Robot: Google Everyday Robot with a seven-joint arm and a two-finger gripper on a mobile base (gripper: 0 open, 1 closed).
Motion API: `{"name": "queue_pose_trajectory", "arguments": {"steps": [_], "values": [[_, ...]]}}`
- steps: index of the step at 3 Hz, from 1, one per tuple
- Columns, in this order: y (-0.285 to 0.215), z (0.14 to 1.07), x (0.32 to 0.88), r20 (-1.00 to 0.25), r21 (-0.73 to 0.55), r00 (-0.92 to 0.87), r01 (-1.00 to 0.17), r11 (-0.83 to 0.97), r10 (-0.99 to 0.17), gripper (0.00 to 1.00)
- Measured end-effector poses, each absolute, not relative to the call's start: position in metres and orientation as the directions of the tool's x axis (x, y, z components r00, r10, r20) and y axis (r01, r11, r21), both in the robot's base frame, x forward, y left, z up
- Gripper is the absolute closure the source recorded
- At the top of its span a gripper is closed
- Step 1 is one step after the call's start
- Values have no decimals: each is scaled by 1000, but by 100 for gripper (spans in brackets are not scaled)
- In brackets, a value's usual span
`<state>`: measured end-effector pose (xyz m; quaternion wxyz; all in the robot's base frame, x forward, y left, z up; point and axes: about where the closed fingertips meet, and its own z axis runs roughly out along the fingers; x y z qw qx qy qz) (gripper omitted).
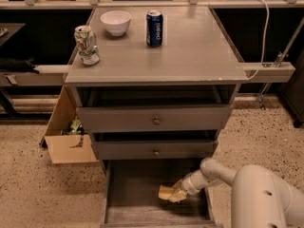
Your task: Place sponge into bottom drawer
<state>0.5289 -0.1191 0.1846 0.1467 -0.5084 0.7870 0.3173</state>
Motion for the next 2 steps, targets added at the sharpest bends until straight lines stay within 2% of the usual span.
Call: {"name": "queue_pose_trajectory", "arguments": {"steps": [1, 2], "values": [[-119, 166, 533, -556, 381, -445, -887, 260, -702, 0], [-120, 159, 534, -560, 391, -446, -885, 252, -698, 0]]}}
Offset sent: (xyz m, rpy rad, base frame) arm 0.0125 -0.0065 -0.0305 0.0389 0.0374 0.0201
